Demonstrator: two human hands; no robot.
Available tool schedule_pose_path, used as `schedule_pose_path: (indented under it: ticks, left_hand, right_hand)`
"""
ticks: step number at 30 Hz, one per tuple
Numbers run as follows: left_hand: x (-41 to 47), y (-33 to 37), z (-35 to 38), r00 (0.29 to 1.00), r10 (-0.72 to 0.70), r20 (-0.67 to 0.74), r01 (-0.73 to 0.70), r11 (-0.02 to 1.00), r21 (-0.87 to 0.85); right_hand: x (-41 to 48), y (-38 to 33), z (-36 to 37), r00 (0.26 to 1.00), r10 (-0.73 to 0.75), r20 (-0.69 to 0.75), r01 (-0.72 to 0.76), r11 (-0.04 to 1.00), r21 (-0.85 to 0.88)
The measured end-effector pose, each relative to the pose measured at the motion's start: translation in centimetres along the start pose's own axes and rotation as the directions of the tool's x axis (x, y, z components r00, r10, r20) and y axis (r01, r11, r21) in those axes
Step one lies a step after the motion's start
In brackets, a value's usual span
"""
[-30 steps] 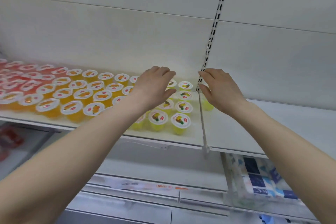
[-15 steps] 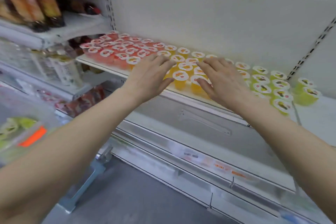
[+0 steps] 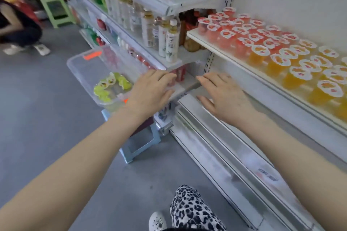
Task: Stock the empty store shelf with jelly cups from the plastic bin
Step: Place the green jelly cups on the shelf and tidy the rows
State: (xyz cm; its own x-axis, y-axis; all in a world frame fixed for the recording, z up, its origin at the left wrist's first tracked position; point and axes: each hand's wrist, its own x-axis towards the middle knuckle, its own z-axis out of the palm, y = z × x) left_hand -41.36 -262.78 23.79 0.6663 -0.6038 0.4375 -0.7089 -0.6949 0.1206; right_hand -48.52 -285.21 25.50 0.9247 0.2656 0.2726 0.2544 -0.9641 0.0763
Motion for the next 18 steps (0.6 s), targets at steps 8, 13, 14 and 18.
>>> schedule_pose_path:
  ticks: [8,13,14,18]
  left_hand:
    - [-5.8,-11.7,2.3,0.901,-0.425,0.090,0.423,0.905,0.042]
    - [-6.2,-18.5,4.5,0.786,-0.604,0.132,0.603,0.796,0.057]
    - [-5.9,-19.7,5.1,0.772,-0.622,0.132,0.620,0.782,0.055]
    - [-4.2,-23.8,7.9,0.741,-0.650,0.166,0.648,0.758,0.075]
  right_hand:
    - [11.6,-5.5,8.8,0.969,-0.236,0.076,0.216,0.954,0.208]
    - [20.4,-6.8,14.9,0.944,-0.298,0.142,0.246,0.923,0.296]
    - [22.2,-7.0,16.1,0.938,-0.306,0.166,0.243,0.917,0.317]
    - [29.0,-8.5,21.6,0.837,-0.377,0.397,0.238,0.904,0.357]
